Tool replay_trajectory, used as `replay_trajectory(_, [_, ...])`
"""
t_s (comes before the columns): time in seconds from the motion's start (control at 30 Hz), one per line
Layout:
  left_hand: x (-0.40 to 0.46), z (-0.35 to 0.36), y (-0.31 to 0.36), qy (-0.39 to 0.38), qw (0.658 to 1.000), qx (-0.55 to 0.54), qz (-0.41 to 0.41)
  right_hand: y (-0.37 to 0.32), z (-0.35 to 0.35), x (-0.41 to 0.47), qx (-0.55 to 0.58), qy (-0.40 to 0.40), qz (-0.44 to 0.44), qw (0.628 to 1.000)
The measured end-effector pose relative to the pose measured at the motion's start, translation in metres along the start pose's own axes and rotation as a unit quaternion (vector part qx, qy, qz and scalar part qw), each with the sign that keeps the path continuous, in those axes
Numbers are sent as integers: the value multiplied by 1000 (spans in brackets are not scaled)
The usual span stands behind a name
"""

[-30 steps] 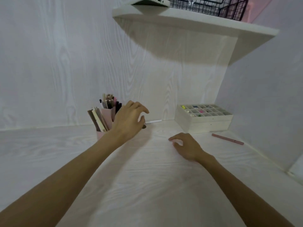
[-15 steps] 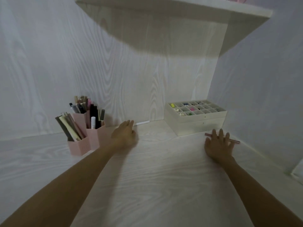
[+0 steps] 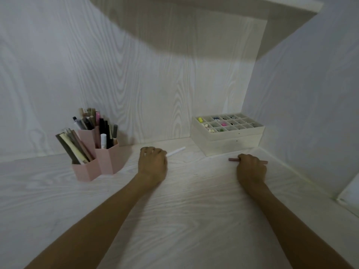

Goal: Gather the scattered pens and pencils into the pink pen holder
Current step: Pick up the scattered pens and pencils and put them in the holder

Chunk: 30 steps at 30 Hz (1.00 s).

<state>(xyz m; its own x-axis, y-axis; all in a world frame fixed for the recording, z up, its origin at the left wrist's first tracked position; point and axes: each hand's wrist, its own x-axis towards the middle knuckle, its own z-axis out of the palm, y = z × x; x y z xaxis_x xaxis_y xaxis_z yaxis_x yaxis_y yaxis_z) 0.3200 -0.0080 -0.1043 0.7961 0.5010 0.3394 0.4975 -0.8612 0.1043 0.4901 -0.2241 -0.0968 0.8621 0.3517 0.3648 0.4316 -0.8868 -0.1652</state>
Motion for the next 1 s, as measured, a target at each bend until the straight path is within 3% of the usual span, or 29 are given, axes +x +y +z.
replay_trajectory(0.13, [-27, -8, -8, -3, 999, -36, 25, -9, -11, -9, -155, -46, -78, 984])
replay_trajectory(0.3, [-70, -26, -36, 21, 995, -90, 27, -39, -21, -41, -191, -66, -197, 960])
replay_trajectory(0.47, [-113, -45, -67, 61, 991, -121, -20, -98, -24, -83, -106, -35, -350, 930])
replay_trajectory(0.67, [-166, -69, -136, 85, 974, -130, -163, -176, -26, -128, 4, -104, -455, 884])
replay_trajectory(0.87, [-185, -82, -170, 111, 935, -238, -238, -192, -37, -111, 120, -303, -369, 870])
replay_trajectory(0.93, [-186, -82, -171, 105, 942, -216, -235, -180, -35, -105, 155, -302, -320, 884])
replay_trajectory(1.0, [-186, -82, -172, 111, 942, -206, -241, -167, -31, -106, 239, -248, -283, 895])
